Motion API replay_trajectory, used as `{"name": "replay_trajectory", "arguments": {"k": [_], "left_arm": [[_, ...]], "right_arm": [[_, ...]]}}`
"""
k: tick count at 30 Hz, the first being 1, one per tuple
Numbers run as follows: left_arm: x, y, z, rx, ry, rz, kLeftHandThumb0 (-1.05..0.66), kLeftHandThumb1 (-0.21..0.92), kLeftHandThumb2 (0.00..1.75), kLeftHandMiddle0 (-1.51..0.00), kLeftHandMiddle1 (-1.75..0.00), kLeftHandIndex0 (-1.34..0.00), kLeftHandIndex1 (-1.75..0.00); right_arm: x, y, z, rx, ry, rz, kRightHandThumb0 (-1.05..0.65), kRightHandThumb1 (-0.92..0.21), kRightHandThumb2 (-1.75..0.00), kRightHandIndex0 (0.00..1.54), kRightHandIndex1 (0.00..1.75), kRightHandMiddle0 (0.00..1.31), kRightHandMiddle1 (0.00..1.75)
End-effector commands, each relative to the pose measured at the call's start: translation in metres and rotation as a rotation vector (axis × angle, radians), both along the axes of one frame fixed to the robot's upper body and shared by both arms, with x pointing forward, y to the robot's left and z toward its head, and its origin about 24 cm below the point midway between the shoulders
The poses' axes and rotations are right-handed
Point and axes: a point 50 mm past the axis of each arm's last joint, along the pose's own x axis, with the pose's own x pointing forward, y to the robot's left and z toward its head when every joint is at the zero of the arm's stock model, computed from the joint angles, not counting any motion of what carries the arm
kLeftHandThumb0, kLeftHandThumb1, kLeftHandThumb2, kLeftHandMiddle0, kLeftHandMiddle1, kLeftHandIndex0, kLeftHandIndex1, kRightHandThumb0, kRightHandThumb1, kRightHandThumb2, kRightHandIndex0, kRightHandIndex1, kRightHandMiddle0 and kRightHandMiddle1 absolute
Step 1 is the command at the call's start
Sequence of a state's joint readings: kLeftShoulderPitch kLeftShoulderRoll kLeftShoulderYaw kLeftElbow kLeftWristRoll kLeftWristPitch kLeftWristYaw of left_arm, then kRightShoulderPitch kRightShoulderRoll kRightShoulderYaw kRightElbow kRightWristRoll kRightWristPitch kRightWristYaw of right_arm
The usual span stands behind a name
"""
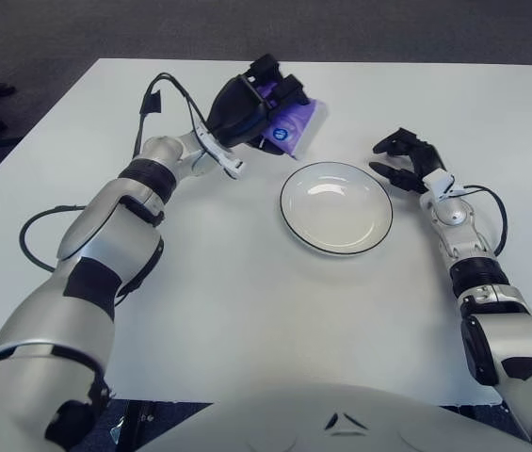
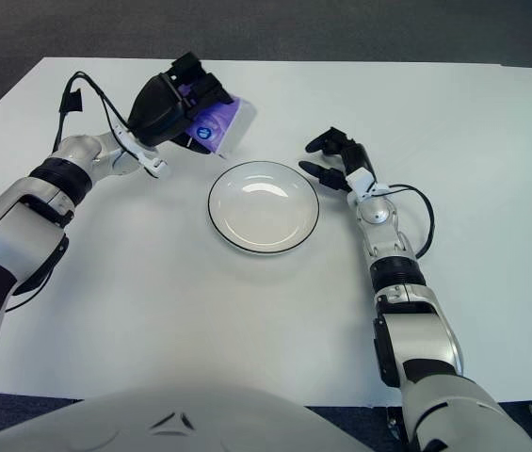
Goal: Put the tissue paper into the plate.
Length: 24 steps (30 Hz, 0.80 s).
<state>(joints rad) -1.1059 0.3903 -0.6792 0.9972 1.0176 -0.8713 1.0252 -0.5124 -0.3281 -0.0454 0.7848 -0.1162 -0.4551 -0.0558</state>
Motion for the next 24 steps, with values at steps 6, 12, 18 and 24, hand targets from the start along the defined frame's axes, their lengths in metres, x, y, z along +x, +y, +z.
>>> {"name": "replay_trajectory", "arguments": {"k": [6,12,18,24], "left_arm": [[-0.016,-0.017,0.015,-0.015,-0.079,-0.147,0.08,0.46,1.14,-0.51,-1.69,-0.36,-1.75],[-0.025,-0.03,0.014,-0.018,-0.099,-0.198,0.37,0.57,0.99,-0.42,-1.74,-0.48,-1.75],[-0.035,-0.038,0.015,-0.035,-0.066,-0.301,0.39,0.58,0.97,-0.41,-1.75,-0.49,-1.75],[-0.039,-0.04,0.014,-0.05,-0.038,-0.351,0.39,0.58,0.96,-0.41,-1.75,-0.49,-1.75]], "right_arm": [[-0.029,-0.007,-0.057,0.1,0.158,-0.187,-0.01,-0.92,-0.14,0.7,1.27,0.48,1.21],[-0.027,-0.02,-0.052,0.125,0.125,-0.281,-0.01,-0.92,-0.14,0.7,1.27,0.48,1.21],[-0.027,-0.027,-0.048,0.223,0.062,-0.348,-0.01,-0.92,-0.15,0.7,1.26,0.47,1.23],[-0.028,-0.026,-0.045,0.321,-0.005,-0.34,-0.01,-0.92,-0.16,0.69,1.26,0.45,1.25]]}}
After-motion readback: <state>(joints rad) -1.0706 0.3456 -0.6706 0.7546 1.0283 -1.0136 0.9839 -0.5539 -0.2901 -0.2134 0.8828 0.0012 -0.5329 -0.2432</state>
